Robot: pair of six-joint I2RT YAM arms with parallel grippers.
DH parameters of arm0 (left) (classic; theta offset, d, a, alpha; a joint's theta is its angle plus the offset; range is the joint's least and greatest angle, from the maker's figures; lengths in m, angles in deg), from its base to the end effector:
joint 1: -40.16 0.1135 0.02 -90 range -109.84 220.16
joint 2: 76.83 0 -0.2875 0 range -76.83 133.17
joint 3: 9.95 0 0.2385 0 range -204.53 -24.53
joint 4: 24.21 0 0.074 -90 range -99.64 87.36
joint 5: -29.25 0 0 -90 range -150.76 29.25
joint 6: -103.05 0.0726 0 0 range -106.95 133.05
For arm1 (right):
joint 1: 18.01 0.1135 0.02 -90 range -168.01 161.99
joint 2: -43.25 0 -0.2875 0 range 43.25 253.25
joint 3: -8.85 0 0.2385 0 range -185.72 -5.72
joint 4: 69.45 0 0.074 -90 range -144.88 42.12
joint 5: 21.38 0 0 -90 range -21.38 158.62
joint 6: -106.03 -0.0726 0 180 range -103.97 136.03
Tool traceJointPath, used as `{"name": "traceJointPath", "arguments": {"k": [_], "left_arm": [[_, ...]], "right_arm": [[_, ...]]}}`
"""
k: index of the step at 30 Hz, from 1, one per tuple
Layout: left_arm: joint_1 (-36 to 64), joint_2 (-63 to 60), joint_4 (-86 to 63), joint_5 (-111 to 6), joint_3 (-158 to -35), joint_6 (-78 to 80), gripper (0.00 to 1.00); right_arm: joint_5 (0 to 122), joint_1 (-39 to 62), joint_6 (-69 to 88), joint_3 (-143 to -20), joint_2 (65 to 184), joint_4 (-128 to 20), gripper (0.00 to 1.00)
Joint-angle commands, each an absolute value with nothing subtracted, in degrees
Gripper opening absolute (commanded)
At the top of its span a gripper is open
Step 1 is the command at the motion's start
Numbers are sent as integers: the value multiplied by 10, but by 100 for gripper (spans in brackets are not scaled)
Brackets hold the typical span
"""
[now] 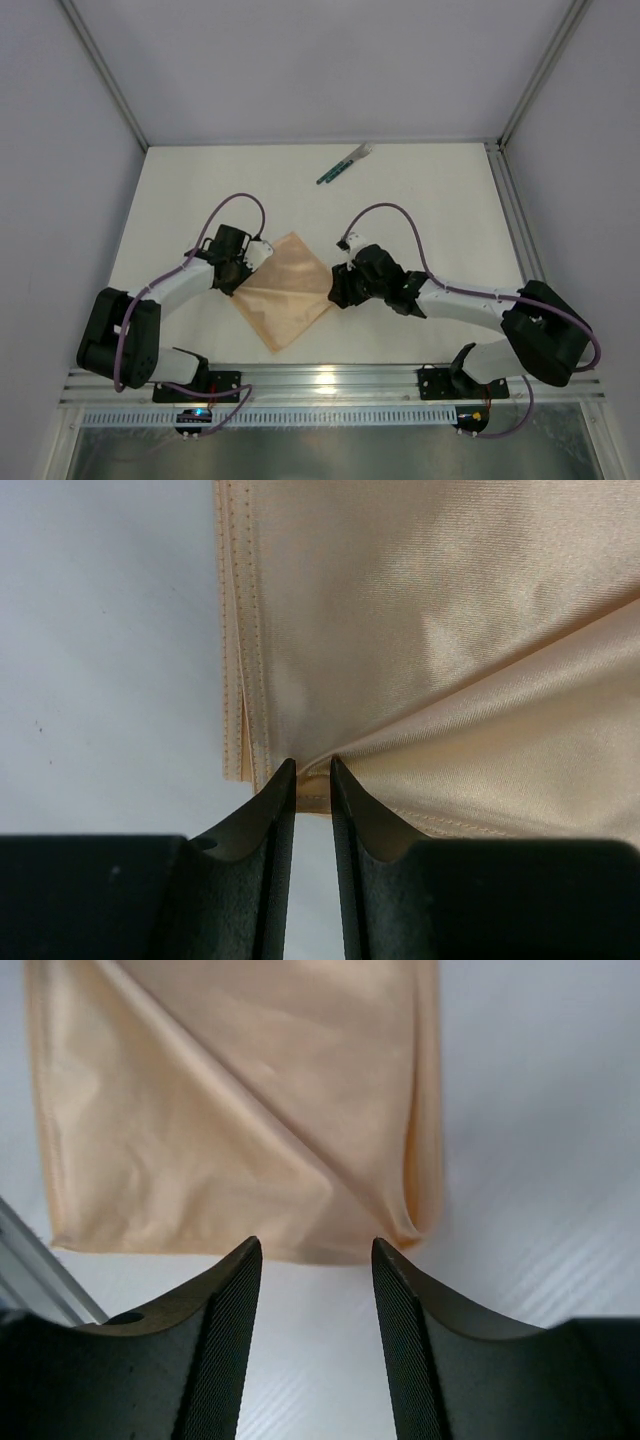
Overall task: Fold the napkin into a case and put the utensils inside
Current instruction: Smooth out the upper triangle-folded napkin at the center of the board.
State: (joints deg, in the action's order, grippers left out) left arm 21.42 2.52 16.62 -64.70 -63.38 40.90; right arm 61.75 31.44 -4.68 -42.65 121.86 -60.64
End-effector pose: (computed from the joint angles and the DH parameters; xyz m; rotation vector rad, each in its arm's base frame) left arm 0.2281 -0.0721 0.1573 1.0654 2.5236 0.1389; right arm 0.1844 0.2289 0.2010 -0.6428 2.2234 0.7922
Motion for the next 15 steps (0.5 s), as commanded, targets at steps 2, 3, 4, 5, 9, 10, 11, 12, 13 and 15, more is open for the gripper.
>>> {"name": "traceJointPath", "arguments": {"k": [2, 3, 4, 5, 9, 10, 11, 12, 13, 15], "left_arm": [[214, 27, 146, -646, -628, 416, 22], [214, 26, 147, -646, -628, 417, 22], [214, 26, 146, -646, -628, 417, 22], [214, 27, 146, -646, -628, 417, 22], [214, 25, 146, -648, -626, 417, 22], [214, 25, 146, -649, -626, 417, 22], [214, 24, 146, -650, -626, 418, 22], [214, 24, 147, -651, -626, 417, 22], [214, 24, 148, -651, -626, 418, 22], [214, 22, 148, -652, -626, 418, 22]], "right_arm": [[724, 293, -114, -400, 1165, -532, 54], [721, 281, -128, -395, 1159, -519, 54], [708, 266, -140, -388, 1151, -523, 54], [679, 241, -166, -371, 1148, -536, 54], [638, 223, -179, -362, 1167, -569, 55], [633, 222, -179, -364, 1174, -572, 55], [627, 222, -179, -364, 1181, -577, 55], [617, 223, -180, -362, 1191, -593, 55], [612, 223, -179, -361, 1196, -602, 54], [606, 222, -177, -361, 1209, -620, 51]]}}
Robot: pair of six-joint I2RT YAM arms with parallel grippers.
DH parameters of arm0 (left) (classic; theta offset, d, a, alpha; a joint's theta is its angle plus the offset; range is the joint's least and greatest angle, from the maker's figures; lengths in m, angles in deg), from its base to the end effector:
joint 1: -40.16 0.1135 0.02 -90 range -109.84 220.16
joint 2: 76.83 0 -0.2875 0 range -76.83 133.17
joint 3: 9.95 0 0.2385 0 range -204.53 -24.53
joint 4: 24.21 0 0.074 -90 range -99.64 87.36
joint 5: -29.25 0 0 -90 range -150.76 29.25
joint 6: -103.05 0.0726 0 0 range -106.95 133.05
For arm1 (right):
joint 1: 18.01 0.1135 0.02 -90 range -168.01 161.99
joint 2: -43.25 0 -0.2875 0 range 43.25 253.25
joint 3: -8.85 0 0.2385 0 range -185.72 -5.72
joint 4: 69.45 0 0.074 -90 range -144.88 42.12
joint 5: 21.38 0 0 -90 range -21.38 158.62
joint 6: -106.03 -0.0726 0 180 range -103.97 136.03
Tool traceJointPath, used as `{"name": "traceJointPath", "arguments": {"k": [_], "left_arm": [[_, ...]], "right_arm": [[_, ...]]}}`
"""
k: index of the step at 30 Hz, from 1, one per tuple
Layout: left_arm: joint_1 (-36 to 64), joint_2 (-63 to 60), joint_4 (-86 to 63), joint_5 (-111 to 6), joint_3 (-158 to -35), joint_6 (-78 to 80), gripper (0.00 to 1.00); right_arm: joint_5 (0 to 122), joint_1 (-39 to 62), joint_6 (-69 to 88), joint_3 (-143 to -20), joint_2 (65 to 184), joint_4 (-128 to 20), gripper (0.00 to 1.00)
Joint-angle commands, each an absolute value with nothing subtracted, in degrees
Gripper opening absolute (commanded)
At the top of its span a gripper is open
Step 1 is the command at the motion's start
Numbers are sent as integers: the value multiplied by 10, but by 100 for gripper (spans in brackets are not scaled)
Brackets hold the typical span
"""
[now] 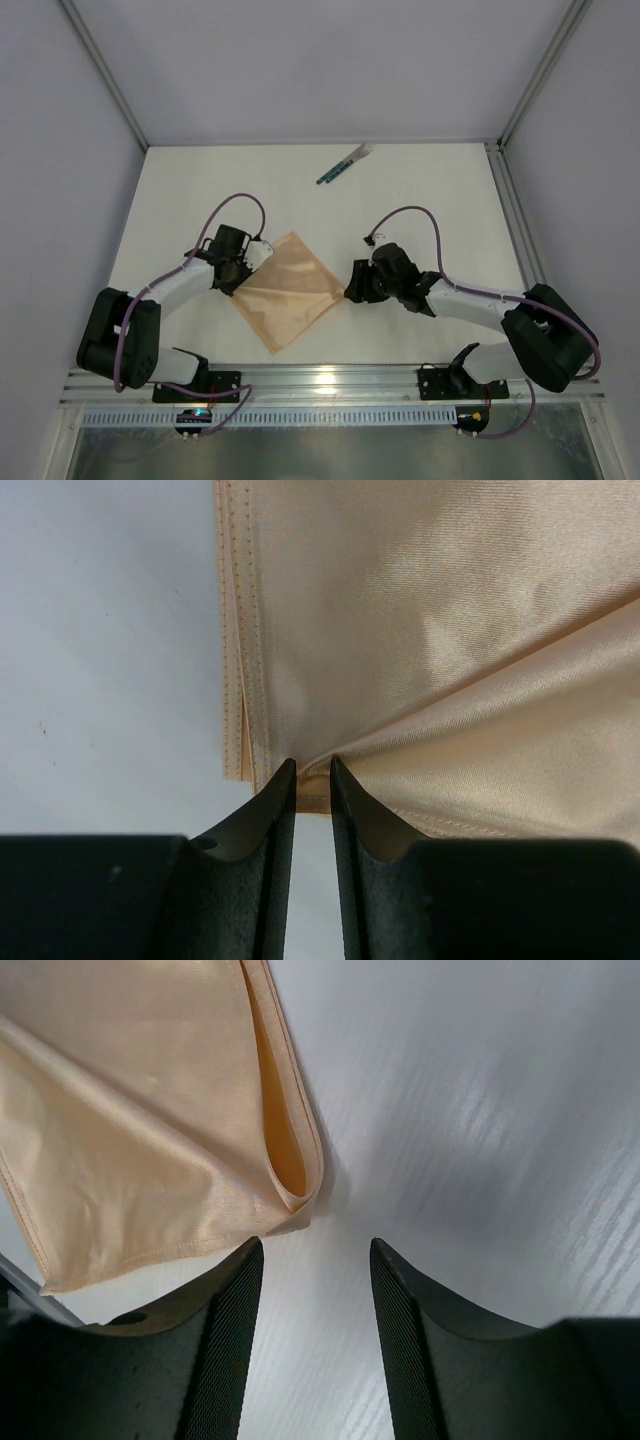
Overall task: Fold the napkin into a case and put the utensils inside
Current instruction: Smooth out the upper triangle-folded napkin at the center of the board.
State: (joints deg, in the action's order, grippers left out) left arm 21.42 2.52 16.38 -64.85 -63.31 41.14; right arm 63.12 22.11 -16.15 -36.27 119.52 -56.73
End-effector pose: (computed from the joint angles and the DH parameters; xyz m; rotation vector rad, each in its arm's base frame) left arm 0.2284 -0.0720 0.1572 1.0688 2.5192 0.1439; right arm 0.1953 0.1737 0.1680 -0.2198 2.4424 0.7109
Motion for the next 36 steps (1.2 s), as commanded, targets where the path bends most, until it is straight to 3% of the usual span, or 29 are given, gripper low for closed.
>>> {"name": "traceJointPath", "arguments": {"k": [1, 7, 15, 17, 32, 35, 36], "left_arm": [[214, 20, 149, -653, -626, 420, 22], [214, 22, 149, -658, -625, 421, 22], [214, 21, 147, -666, -624, 425, 22], [214, 21, 144, -669, -624, 427, 21], [214, 50, 104, -703, -622, 444, 19], [214, 38, 108, -694, -624, 443, 20], [214, 36, 108, -694, -624, 443, 20]], "right_arm": [[604, 220, -177, -363, 1212, -622, 50], [590, 214, -176, -379, 1250, -645, 45], [568, 204, -188, -374, 1282, -679, 8], [569, 204, -187, -375, 1278, -684, 4], [594, 201, -181, -359, 1241, -693, 4], [549, 207, -110, -366, 1225, -695, 15], [556, 214, -86, -373, 1219, -681, 23]]}}
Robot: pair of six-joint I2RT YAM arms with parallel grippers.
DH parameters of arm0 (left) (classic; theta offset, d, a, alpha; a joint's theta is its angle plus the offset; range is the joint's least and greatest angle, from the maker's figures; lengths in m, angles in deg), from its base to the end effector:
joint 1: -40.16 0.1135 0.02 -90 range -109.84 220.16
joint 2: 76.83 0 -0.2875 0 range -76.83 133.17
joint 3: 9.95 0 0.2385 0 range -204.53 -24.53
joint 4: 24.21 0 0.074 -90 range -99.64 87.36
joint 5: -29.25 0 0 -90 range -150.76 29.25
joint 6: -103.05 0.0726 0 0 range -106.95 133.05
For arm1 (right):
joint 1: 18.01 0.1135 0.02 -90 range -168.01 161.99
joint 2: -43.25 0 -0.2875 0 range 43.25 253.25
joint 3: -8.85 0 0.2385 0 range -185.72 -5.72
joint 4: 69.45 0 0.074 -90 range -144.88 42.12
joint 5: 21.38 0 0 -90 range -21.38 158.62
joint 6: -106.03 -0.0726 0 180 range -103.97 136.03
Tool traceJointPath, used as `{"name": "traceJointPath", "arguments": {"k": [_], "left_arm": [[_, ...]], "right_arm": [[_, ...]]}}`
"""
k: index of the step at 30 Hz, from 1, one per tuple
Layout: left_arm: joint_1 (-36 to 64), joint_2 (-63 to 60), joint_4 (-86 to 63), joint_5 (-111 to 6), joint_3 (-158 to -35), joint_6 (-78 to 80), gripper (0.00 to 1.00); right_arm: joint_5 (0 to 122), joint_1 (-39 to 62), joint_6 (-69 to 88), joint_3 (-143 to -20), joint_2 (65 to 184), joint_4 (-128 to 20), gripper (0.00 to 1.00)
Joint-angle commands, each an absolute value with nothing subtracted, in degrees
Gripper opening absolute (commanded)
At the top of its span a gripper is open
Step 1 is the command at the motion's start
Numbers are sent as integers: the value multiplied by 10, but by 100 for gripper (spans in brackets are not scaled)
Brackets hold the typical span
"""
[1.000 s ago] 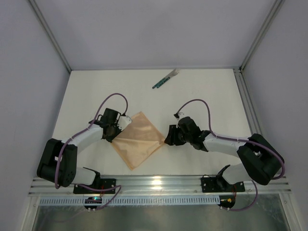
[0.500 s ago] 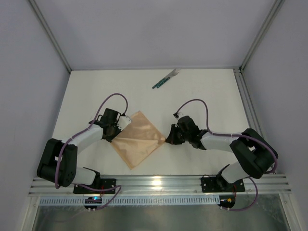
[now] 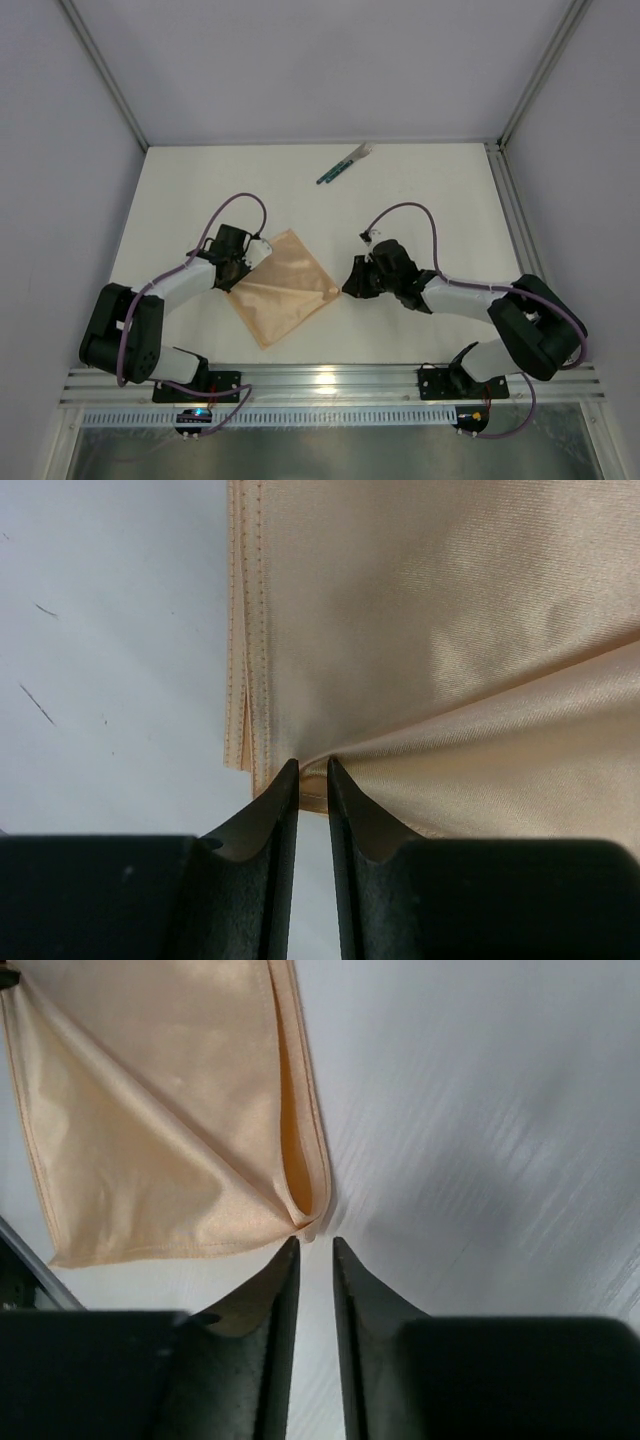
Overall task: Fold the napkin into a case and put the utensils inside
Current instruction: Smooth out the upper triangle-folded napkin at the center of the board.
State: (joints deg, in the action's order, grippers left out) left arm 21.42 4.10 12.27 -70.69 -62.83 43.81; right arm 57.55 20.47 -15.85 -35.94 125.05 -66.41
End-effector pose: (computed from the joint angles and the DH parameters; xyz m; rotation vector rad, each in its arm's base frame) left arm 0.2386 -0.0677 0.1539 1.0832 2.4765 0.2977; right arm 0.2110 0.1855 0.1610 -0.2466 2.3931 0.8353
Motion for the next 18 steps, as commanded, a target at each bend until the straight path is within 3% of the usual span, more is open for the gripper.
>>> {"name": "traceJointPath", "arguments": {"k": [1, 3, 5, 8, 11, 14, 18], "left_arm": [[214, 34, 108, -695, -625, 444, 20], [214, 36, 107, -699, -627, 446, 20], [214, 40, 103, -703, -628, 449, 20], [214, 51, 85, -720, -629, 461, 20], [214, 66, 68, -728, -640, 470, 19], [214, 80, 57, -732, -656, 478, 19], [214, 104, 40, -744, -670, 495, 19]], "right_arm": [[563, 221, -61, -383, 1205, -668, 28], [582, 244, 16, -396, 1186, -629, 41], [571, 251, 113, -413, 1142, -590, 45], [553, 255, 228, -425, 1086, -565, 49], [512, 255, 320, -364, 1030, -667, 52], [434, 255, 503, -311, 1030, -713, 53], [430, 255, 571, -321, 1063, -691, 53]]}}
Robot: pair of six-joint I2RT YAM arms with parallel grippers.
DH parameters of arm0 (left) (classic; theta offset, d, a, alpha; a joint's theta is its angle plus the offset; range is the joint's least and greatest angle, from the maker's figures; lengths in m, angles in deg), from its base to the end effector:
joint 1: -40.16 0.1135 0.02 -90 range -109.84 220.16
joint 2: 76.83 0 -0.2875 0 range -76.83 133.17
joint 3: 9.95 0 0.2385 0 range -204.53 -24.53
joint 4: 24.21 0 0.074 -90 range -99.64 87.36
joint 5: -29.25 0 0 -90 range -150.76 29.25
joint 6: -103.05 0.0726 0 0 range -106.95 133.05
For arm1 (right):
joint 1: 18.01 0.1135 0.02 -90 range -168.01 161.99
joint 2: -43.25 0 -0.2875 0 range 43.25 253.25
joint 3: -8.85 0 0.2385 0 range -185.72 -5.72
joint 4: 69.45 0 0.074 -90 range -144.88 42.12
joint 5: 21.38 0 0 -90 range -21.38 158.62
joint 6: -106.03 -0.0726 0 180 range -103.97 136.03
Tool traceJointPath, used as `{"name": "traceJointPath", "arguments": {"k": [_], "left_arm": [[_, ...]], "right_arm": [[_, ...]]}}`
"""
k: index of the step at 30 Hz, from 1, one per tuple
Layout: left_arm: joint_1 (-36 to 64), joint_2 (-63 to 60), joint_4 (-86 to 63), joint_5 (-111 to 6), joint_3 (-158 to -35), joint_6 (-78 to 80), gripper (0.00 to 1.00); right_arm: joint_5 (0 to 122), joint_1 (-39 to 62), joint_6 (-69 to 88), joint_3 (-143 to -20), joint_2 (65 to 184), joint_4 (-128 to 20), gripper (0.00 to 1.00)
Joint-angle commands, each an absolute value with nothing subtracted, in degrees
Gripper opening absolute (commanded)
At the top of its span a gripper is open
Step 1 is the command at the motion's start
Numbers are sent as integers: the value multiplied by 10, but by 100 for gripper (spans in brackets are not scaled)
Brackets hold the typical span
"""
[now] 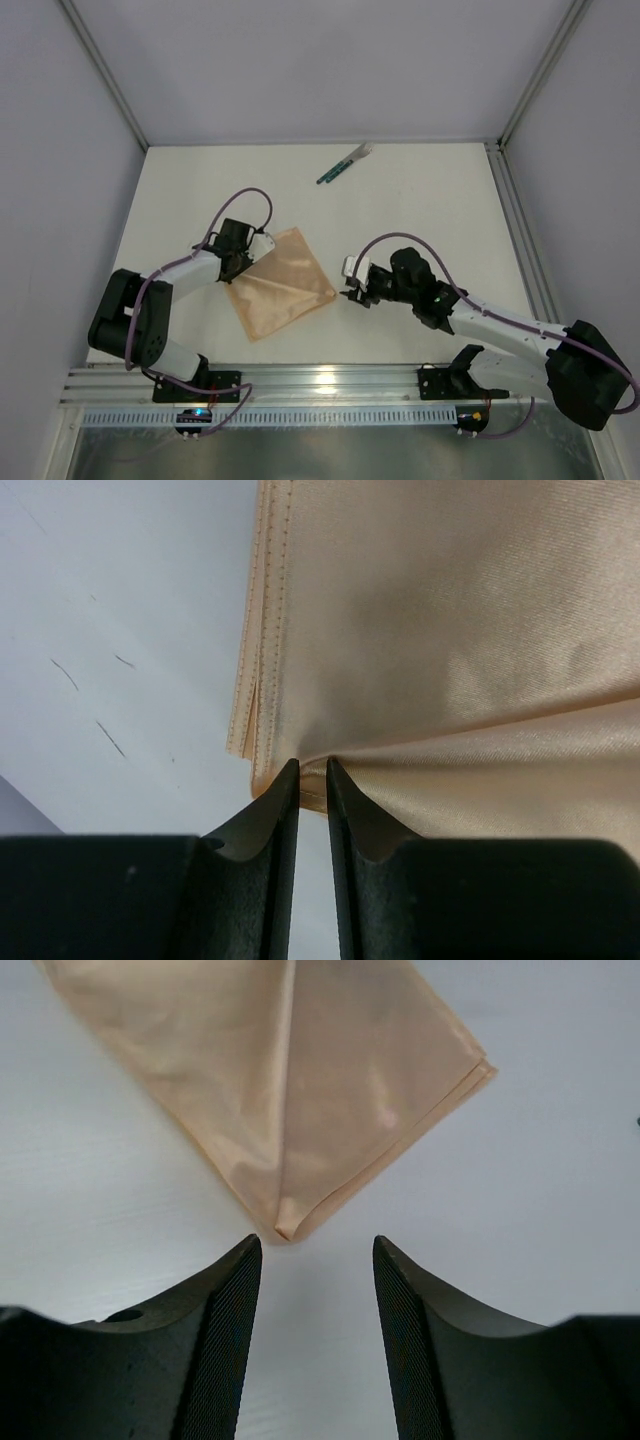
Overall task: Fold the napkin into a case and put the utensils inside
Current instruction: Smooth out the upper triangle-folded napkin at the center of the board.
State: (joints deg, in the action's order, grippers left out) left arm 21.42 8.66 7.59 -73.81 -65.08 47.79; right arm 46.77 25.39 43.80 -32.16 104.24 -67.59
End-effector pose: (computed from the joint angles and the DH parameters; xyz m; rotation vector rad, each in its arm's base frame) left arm 0.2617 -0.0715 0.1516 1.1317 2.4142 0.3940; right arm 0.1529 0.1818 0.2308 -1.3395 1.4352 0.5513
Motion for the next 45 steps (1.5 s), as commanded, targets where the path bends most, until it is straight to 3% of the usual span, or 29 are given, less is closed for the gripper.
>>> {"name": "traceJointPath", "arguments": {"k": [1, 14, 23, 36, 38, 41, 45], "left_arm": [[214, 114, 36, -744, -672, 497, 18], [214, 119, 35, -735, -679, 501, 18], [214, 117, 36, -732, -680, 500, 18], [214, 115, 36, -732, -679, 500, 18], [214, 115, 36, -732, -679, 500, 18], [214, 117, 34, -734, -678, 501, 18], [214, 125, 28, -741, -677, 505, 18]], "right_arm": [[426, 255, 594, -328, 1082, -687, 53], [472, 321, 654, -386, 1246, -717, 47], [500, 320, 625, -403, 1292, -701, 26], [500, 327, 612, -413, 1306, -681, 25], [507, 328, 603, -412, 1311, -683, 21], [535, 327, 590, -411, 1314, -690, 5], [570, 328, 528, -404, 1309, -722, 4]]}}
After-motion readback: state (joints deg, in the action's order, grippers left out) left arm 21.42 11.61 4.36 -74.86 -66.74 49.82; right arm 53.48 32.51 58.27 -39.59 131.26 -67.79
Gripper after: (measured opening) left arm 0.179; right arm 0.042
